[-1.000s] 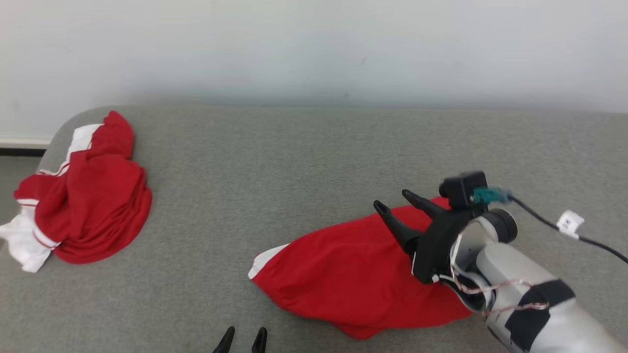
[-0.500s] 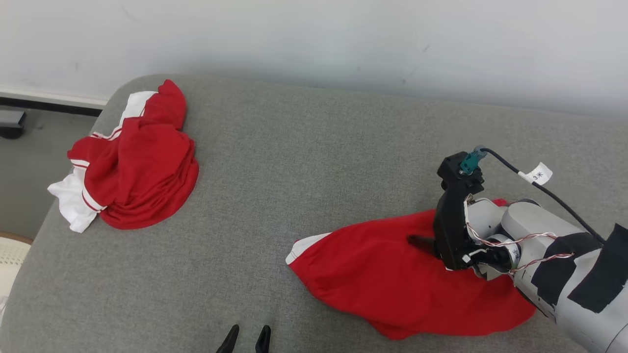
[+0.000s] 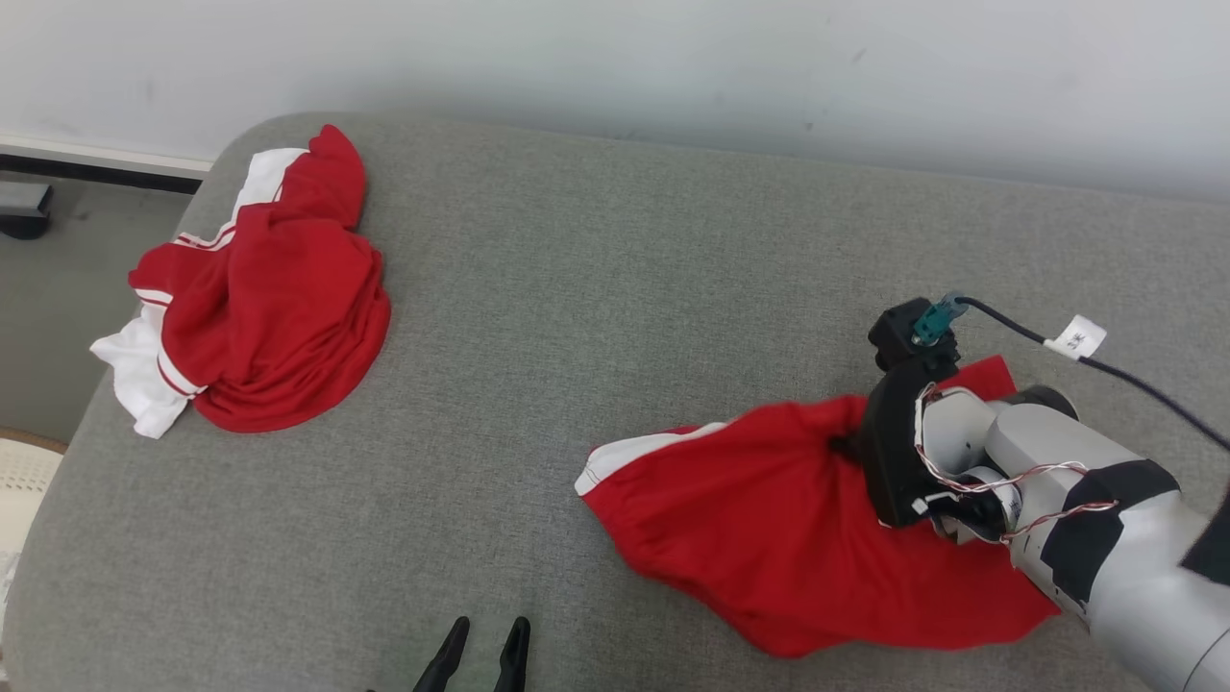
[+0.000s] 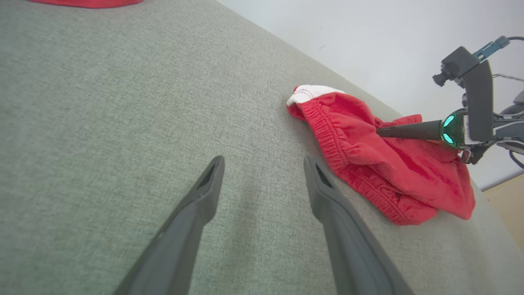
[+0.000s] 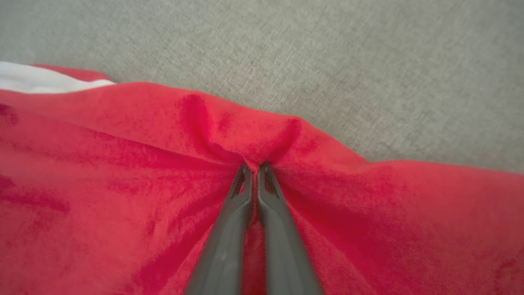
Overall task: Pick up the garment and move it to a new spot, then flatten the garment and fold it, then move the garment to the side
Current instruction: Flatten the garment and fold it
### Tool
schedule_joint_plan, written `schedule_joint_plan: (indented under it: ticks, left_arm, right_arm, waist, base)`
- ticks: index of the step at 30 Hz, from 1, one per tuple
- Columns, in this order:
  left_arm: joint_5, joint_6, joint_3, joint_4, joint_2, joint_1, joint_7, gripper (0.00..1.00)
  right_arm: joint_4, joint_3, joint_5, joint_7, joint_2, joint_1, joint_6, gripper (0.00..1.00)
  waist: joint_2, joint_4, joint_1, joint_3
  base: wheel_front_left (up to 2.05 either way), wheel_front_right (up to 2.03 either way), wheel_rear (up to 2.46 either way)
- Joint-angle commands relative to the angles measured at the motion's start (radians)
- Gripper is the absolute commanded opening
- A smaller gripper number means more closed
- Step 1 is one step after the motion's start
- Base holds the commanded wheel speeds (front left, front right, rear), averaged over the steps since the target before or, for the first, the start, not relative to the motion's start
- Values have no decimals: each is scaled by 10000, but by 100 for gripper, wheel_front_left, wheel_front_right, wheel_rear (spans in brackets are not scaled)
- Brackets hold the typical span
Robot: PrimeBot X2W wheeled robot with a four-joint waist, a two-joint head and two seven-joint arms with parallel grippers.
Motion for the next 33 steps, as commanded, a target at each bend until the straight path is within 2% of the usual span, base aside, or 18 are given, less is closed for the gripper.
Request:
schedule_joint_plan:
  ticks: [1,4,5,11,13,15,17,20,27,33]
  left_arm:
    - [179,-103,109,67,-51,28,-40,100]
    - [248,-189,178,121,-110,83,-40,100]
    - [248,-189,178,121,-110,83,-40,100]
    - [478,-282,390,144,-203,203,-40,100]
    - [518,-298,455,126,-238,258,-40,100]
    - [574,-316,545,94,-266,325,-40,100]
    - [628,-331,635,65,-296,396,-40,100]
    - [679,-334,761,55,-333,520,-40,100]
    - [803,-303,1010,-17,-278,792,-40,100]
    - [861,-299,1097,-53,-205,823,-40,100]
  right_arm:
    - [57,67,-435,-1025,-25,-193,-15,0]
    - [308,67,-947,-2874,51,-520,-15,0]
    - [308,67,-947,-2874,51,-520,-15,0]
    - [1364,-200,-1889,-6955,408,-1202,-15,0]
    - [1639,-263,-2286,-7588,502,-1138,-15,0]
    - [1556,-657,-2946,-7761,503,-1079,-13,0]
    - [871,-1395,-3922,-7774,302,-562,-15,0]
    - [33,-2256,-5095,-7757,-63,1271,-15,0]
    - [-1823,-4174,-6850,-7762,-152,5070,-13,0]
    - [-2708,-5763,-7958,-7765,-22,6978,-15,0]
  waist:
    - [0,-126,0,7]
    - [0,-282,0,-41]
    - [0,-282,0,-41]
    - [0,-736,0,-215]
    - [0,-874,0,-244]
    - [0,-1032,0,-241]
    - [0,-1168,0,-232]
    - [0,-1361,0,-310]
    - [0,-1835,0,-527]
    - [0,-2186,0,-660]
  base:
    - [0,0,0]
    - [0,0,0]
    - [0,0,0]
    - [0,0,0]
    - [0,0,0]
    - [0,0,0]
    - [0,0,0]
    - [0,0,0]
    - [0,0,0]
    - [0,0,0]
